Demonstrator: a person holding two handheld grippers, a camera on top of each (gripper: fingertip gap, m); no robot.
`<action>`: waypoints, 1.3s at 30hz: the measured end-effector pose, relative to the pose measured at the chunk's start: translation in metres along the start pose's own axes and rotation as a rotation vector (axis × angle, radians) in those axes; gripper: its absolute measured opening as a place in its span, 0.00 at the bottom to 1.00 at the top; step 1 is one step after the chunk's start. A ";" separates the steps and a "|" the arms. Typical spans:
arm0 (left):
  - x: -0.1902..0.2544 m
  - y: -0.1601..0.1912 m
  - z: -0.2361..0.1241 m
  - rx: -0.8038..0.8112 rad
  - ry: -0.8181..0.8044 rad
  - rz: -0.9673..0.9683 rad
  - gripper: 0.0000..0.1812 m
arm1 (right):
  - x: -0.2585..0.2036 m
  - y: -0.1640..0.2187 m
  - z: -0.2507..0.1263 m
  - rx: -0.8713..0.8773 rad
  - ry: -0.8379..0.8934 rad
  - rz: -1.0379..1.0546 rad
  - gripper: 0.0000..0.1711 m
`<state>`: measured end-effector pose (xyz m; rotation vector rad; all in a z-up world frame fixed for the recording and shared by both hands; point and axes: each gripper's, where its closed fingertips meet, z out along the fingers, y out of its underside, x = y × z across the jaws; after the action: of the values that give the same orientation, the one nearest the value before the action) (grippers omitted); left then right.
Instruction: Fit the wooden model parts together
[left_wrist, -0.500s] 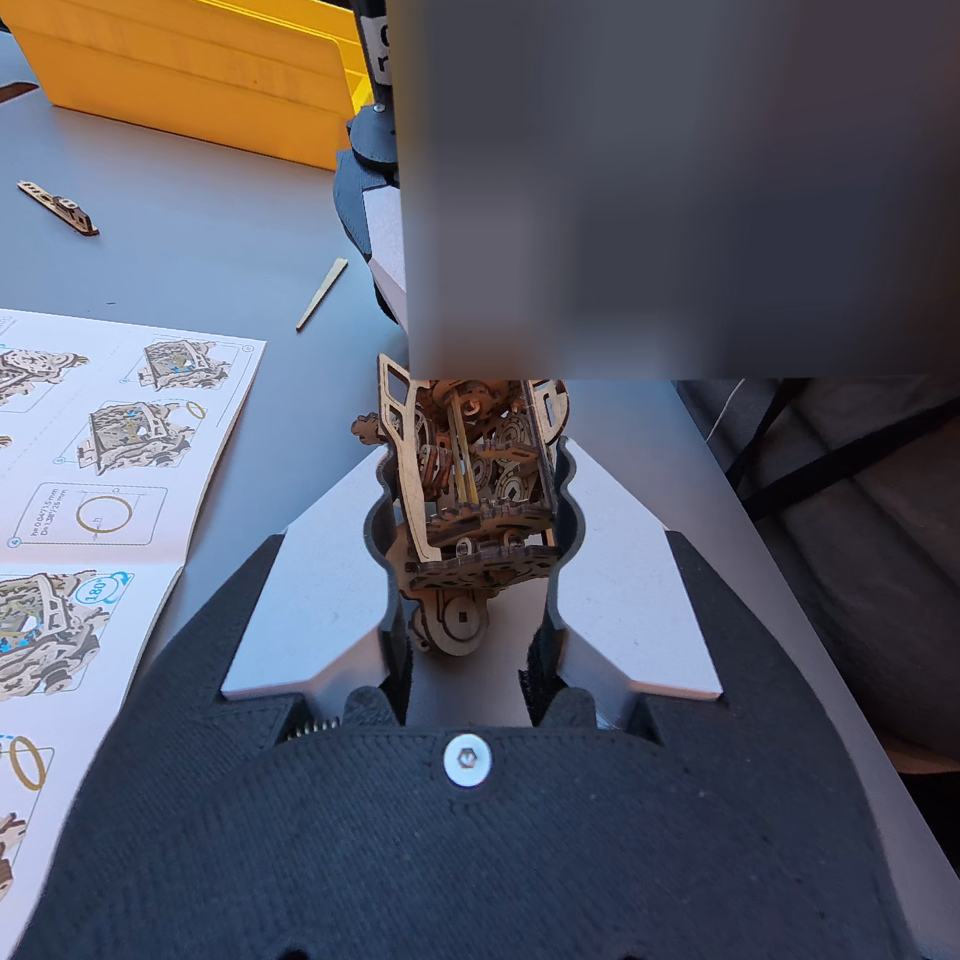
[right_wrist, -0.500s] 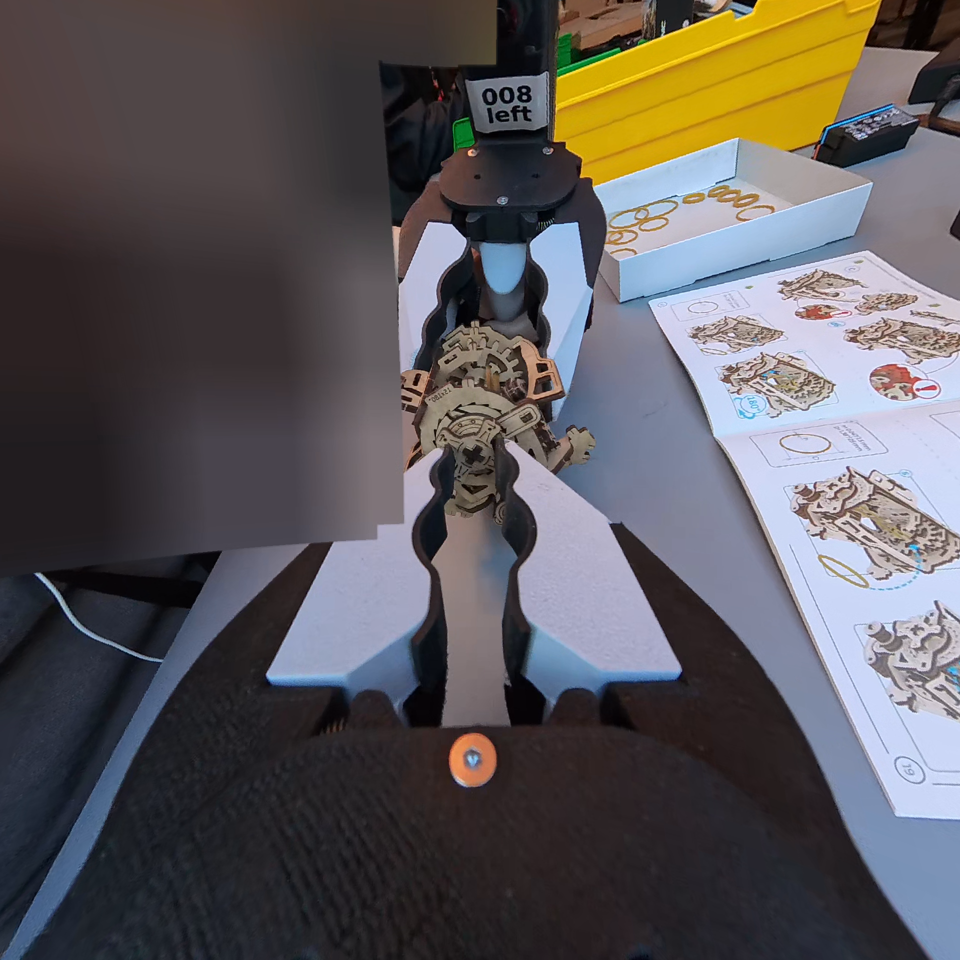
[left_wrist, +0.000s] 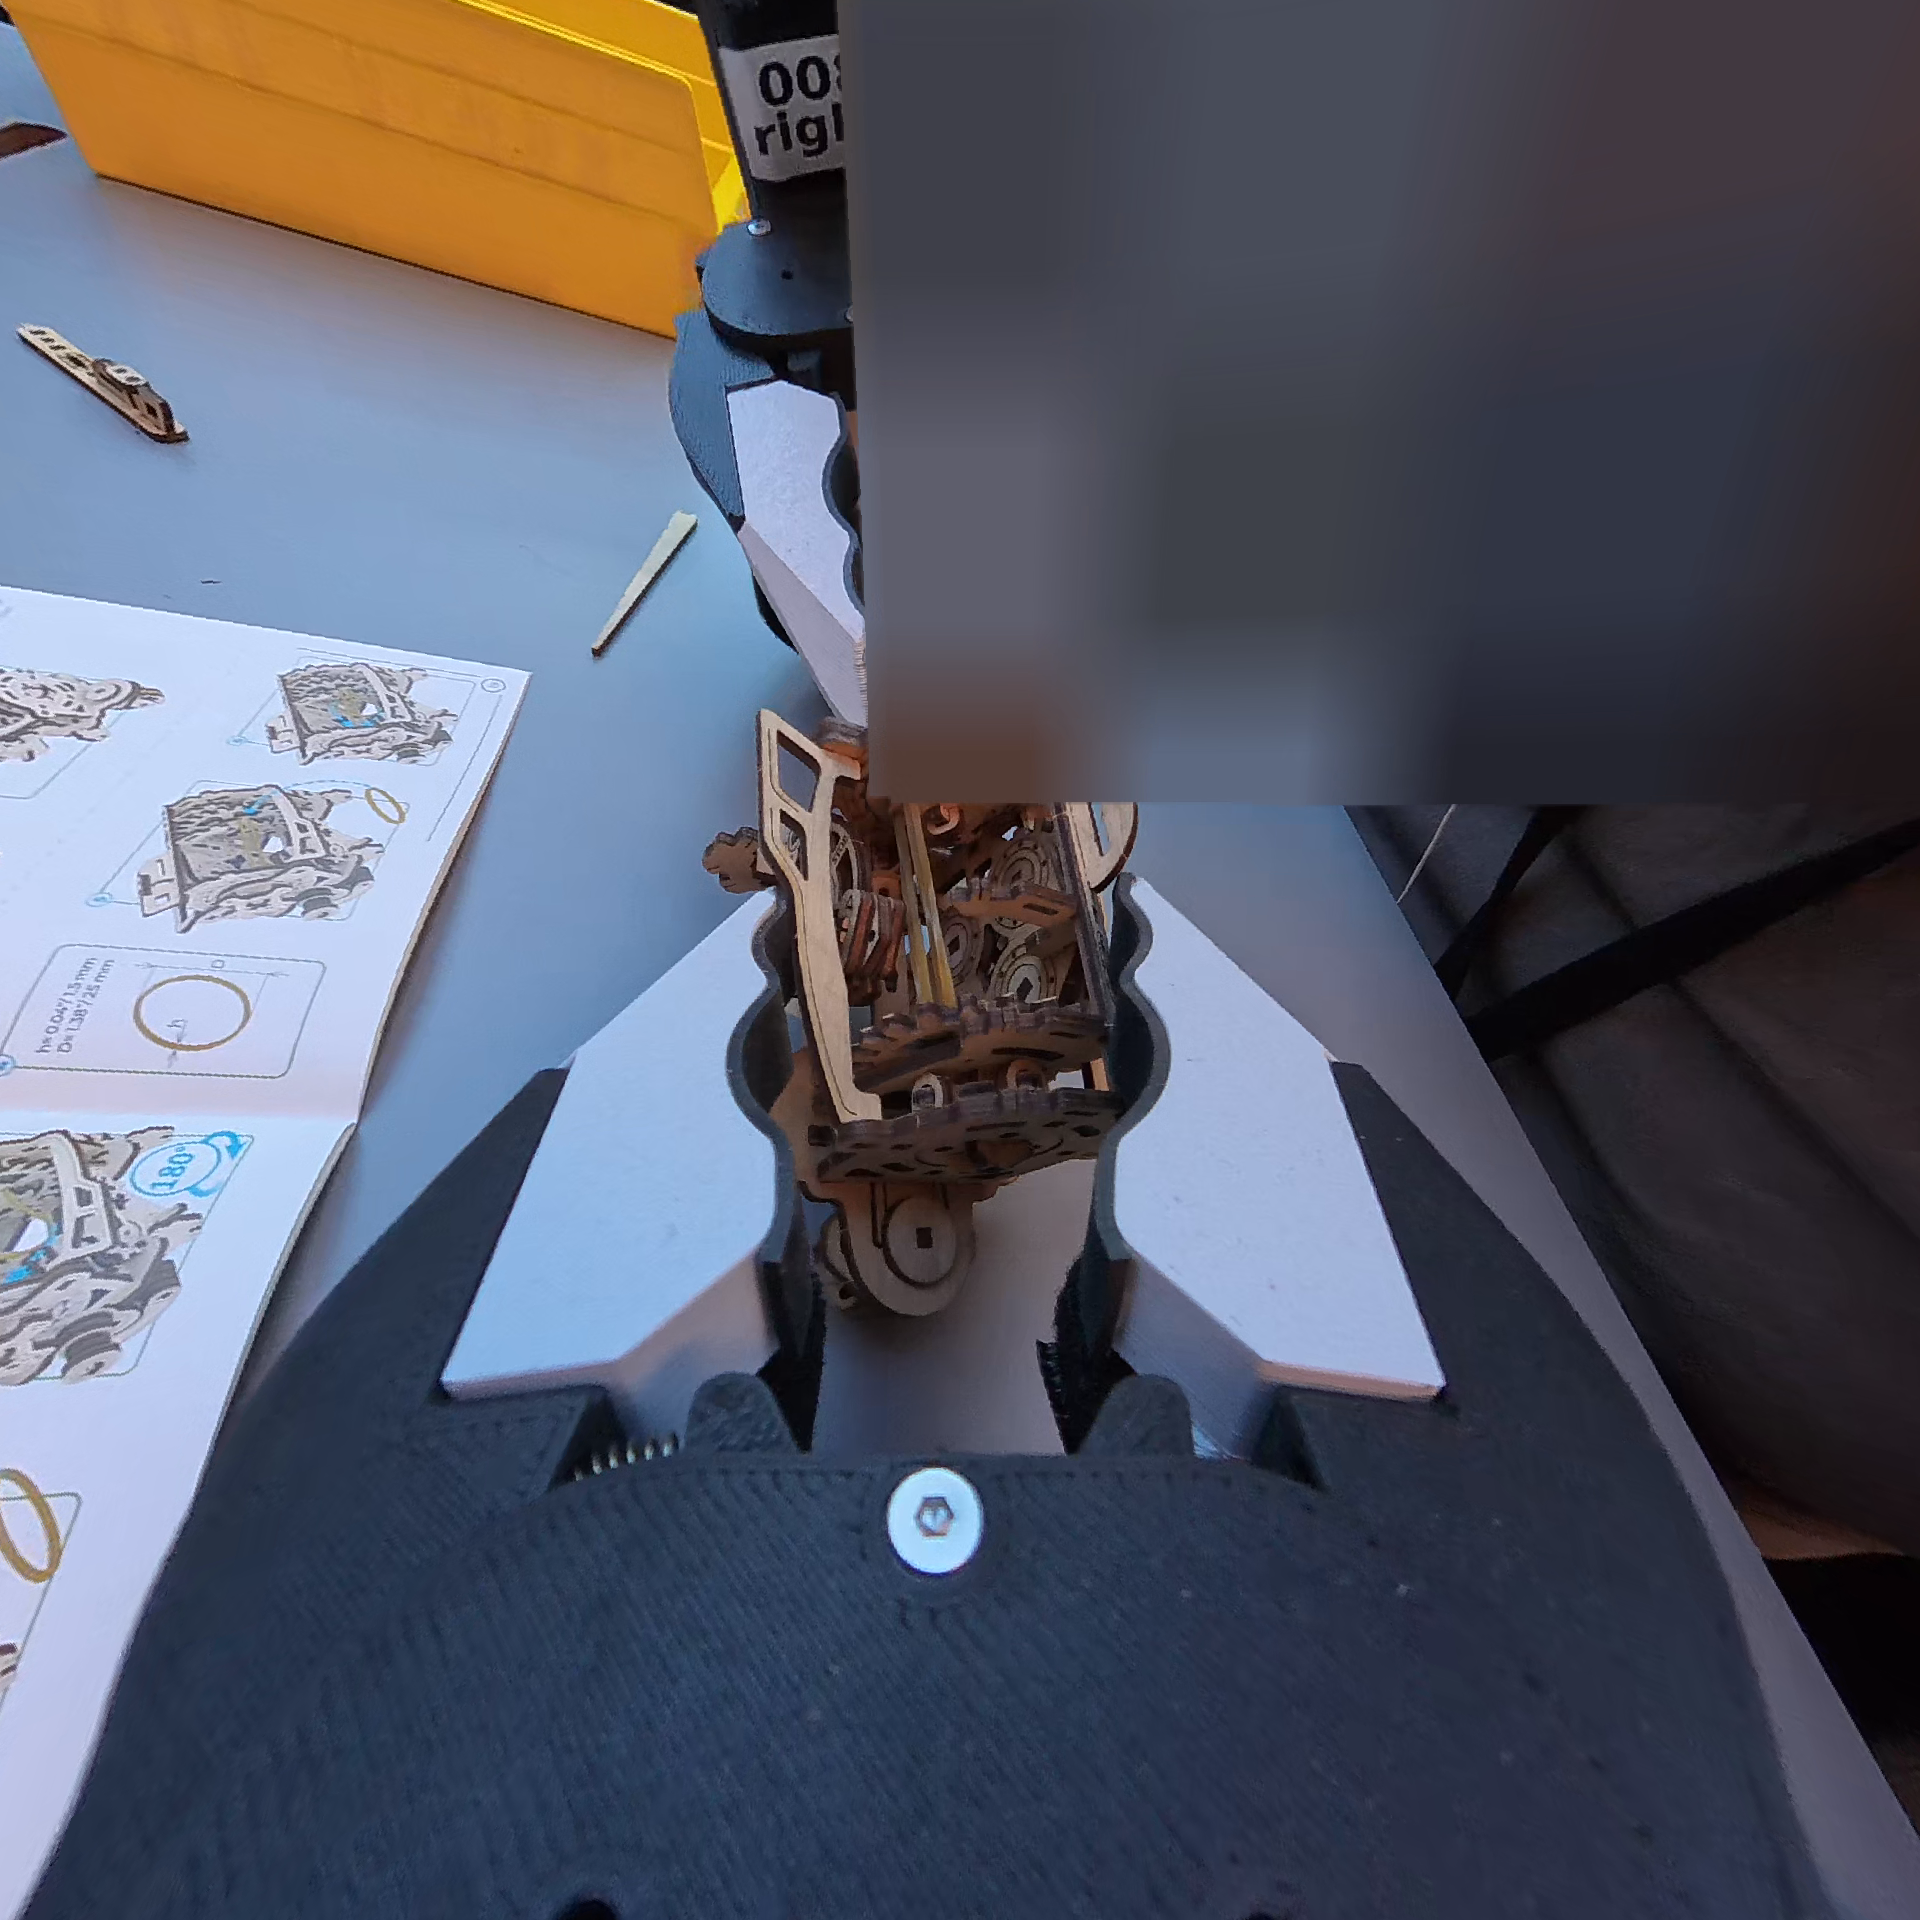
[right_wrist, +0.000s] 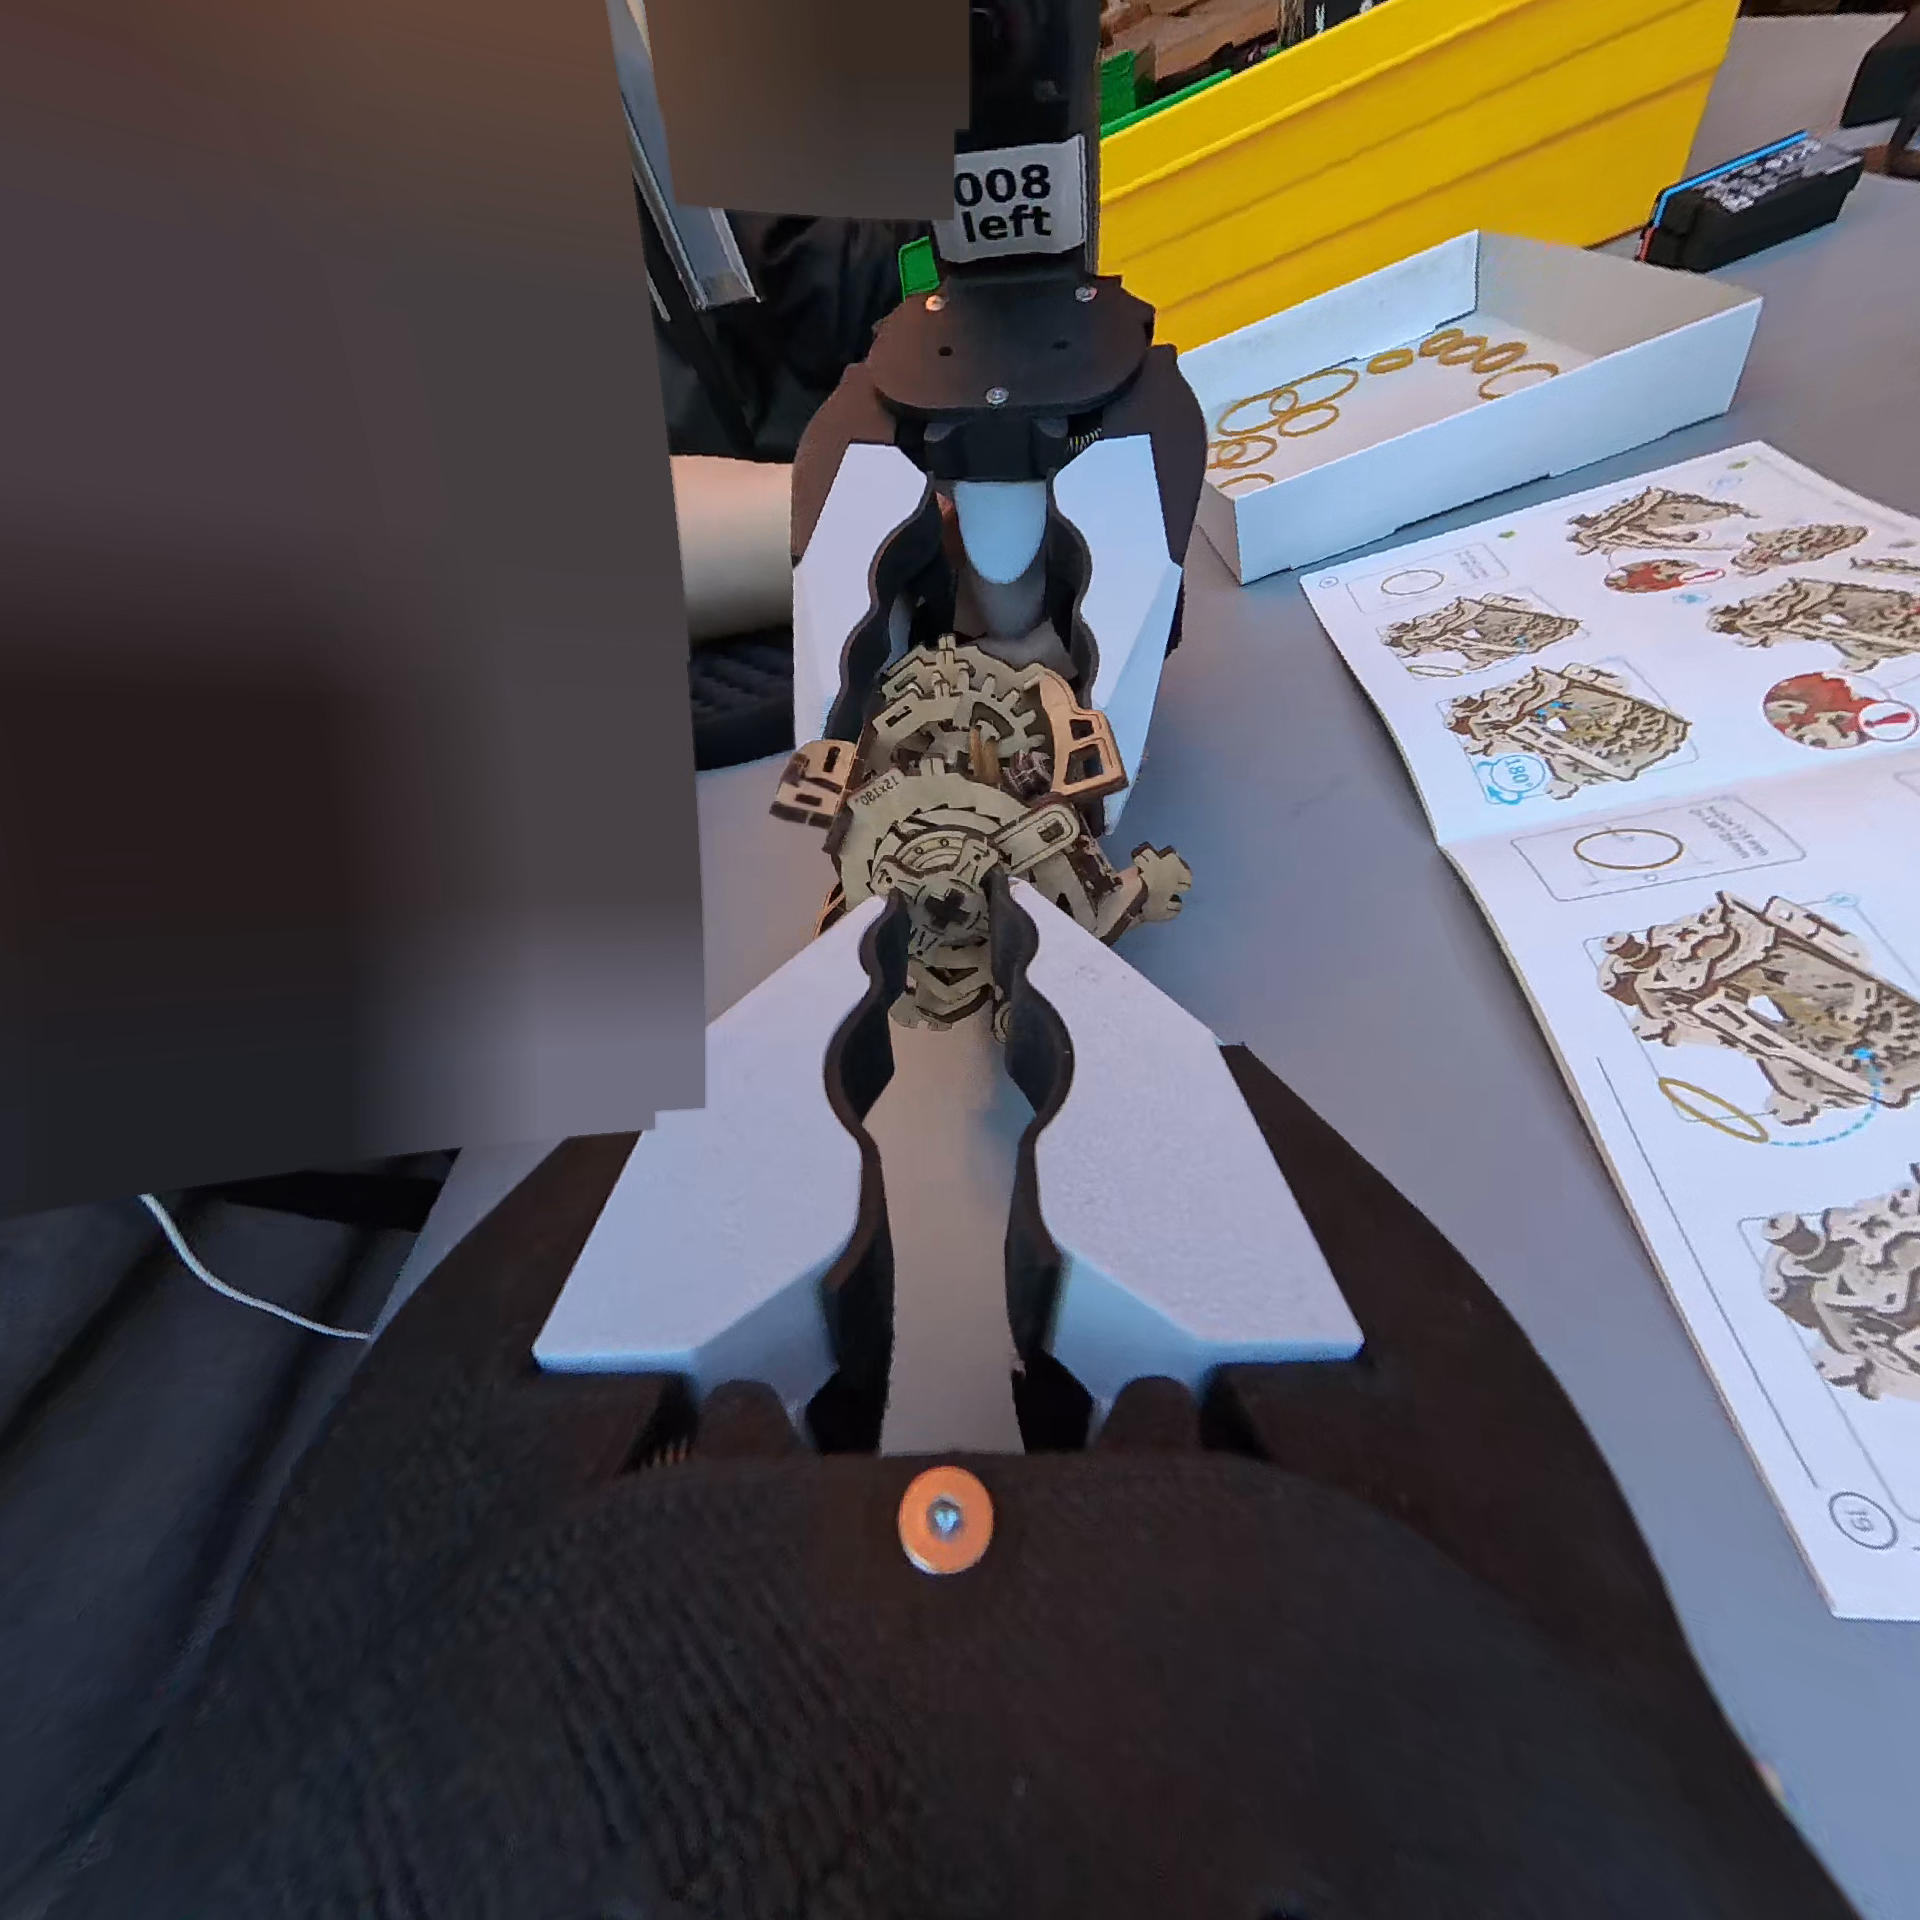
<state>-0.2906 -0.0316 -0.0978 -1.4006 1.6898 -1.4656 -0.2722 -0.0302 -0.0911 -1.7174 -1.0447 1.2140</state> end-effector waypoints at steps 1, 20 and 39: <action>0.000 0.000 -0.001 0.003 0.002 -0.002 0.32 | 0.000 -0.001 0.000 0.004 -0.008 0.019 0.08; -0.002 -0.001 0.000 -0.025 -0.065 0.102 0.33 | 0.001 -0.004 -0.002 0.045 -0.092 0.269 0.08; -0.012 0.000 0.005 -0.085 -0.240 0.219 0.32 | 0.011 -0.003 -0.008 0.073 -0.091 0.391 0.08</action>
<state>-0.2821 -0.0229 -0.1021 -1.3275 1.7058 -1.0735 -0.2632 -0.0199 -0.0899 -1.8782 -0.7221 1.5662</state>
